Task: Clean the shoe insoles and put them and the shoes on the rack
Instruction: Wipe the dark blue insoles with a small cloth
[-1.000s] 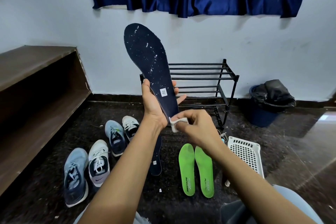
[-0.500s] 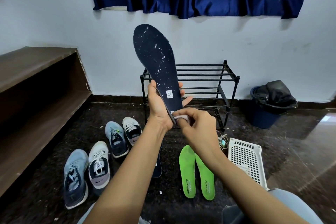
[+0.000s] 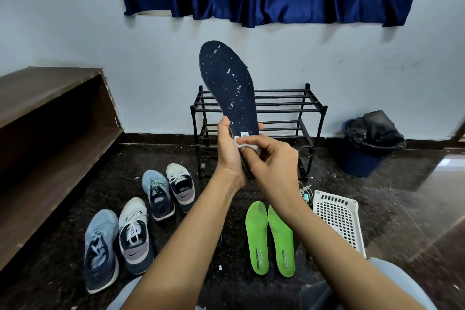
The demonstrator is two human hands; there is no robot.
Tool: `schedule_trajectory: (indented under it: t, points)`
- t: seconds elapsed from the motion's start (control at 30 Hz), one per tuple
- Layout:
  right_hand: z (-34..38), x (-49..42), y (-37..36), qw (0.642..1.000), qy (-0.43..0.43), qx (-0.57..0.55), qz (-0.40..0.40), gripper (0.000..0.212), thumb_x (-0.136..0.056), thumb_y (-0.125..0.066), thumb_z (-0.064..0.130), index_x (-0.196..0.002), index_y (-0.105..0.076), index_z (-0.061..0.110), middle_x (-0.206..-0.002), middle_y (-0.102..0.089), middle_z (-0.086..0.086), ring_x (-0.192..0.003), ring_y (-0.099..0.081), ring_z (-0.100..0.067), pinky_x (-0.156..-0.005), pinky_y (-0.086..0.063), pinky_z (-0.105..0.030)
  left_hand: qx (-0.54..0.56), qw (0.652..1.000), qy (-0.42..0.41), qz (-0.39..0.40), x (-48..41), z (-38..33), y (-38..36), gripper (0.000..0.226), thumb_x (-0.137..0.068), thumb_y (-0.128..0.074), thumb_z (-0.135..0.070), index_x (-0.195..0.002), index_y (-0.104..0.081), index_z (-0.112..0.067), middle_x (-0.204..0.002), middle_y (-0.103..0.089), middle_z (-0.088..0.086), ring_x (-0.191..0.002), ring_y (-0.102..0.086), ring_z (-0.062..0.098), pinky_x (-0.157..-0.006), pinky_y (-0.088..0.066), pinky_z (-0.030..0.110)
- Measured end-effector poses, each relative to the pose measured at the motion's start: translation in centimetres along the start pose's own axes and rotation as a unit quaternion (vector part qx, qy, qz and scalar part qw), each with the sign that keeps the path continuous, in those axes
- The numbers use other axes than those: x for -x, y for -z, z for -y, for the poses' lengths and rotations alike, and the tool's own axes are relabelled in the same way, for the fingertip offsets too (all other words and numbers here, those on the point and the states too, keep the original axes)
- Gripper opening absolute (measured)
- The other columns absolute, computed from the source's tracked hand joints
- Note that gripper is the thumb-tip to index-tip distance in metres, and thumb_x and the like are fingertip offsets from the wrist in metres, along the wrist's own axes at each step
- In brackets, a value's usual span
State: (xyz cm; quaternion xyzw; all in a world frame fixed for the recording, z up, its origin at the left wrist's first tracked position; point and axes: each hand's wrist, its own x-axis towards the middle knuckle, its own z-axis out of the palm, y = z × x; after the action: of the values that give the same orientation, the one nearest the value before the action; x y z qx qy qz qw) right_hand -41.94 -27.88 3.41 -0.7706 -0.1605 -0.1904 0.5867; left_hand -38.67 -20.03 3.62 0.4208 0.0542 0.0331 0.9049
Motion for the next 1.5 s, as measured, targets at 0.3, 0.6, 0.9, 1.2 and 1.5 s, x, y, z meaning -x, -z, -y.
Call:
schedule_trajectory:
  t: [0.3,0.6,0.9,1.2,1.5]
  points:
    - [-1.1,0.6,0.0,0.992,0.091,0.084,0.011,0.026,-0.072,-0.065,-0.009,-0.083,-0.075,0.012,-0.083,-0.072,0.002,-0.079,-0.06,0.0,-0.073,-0.042,-0.003,0.064,0.997,-0.004,0.044,-0.2,-1.3,0.5,0.059,-0.098,-0.026,-0.053,-0.087,-0.061,-0.006,-0.079,-0.062,0.01,-0.063,-0.053,0.02,-0.075,-0.046,0.042]
    - [-0.3,-1.0,-0.5,0.987,0.132,0.056,-0.072,0.022,-0.074,-0.066,-0.004,-0.086,-0.075,0.013,-0.086,-0.072,0.003,-0.082,-0.063,-0.003,-0.08,-0.04,-0.004,0.004,1.0,-0.011,0.027,0.2,0.3,-0.2,0.065,-0.1,-0.023,-0.05,-0.067,-0.066,-0.015,-0.068,-0.063,0.0,-0.062,-0.06,0.012,-0.061,-0.049,0.024]
    - [-0.5,0.0,0.3,0.994,0.084,0.062,0.028,0.024,-0.074,-0.07,-0.003,-0.087,-0.076,0.016,-0.083,-0.073,0.001,-0.078,-0.063,-0.003,-0.07,-0.041,-0.003,0.031,0.999,0.0,0.029,-0.3,-0.4,0.8,0.073,-0.098,-0.024,-0.053,-0.071,-0.073,-0.007,-0.074,-0.067,0.009,-0.063,-0.06,0.02,-0.071,-0.05,0.035]
    - [-0.6,-1.1,0.1,0.981,0.159,0.092,-0.061,0.02,-0.072,-0.066,-0.002,-0.085,-0.075,0.011,-0.085,-0.072,-0.001,-0.079,-0.065,-0.009,-0.081,-0.044,-0.01,0.016,1.0,-0.005,0.017,0.1,0.9,-0.4,0.059,-0.102,-0.022,-0.043,-0.081,-0.065,-0.009,-0.073,-0.068,0.003,-0.069,-0.065,0.015,-0.066,-0.054,0.022]
    - [-1.6,0.0,0.5,0.987,0.135,0.086,0.032,0.022,-0.07,-0.069,-0.005,-0.085,-0.075,0.011,-0.086,-0.072,-0.003,-0.082,-0.059,0.0,-0.072,-0.039,0.0,0.064,0.996,-0.007,0.053,-0.3,-1.2,0.6,0.061,-0.102,-0.023,-0.047,-0.104,-0.064,-0.001,-0.1,-0.067,0.016,-0.075,-0.059,0.021,-0.085,-0.052,0.04]
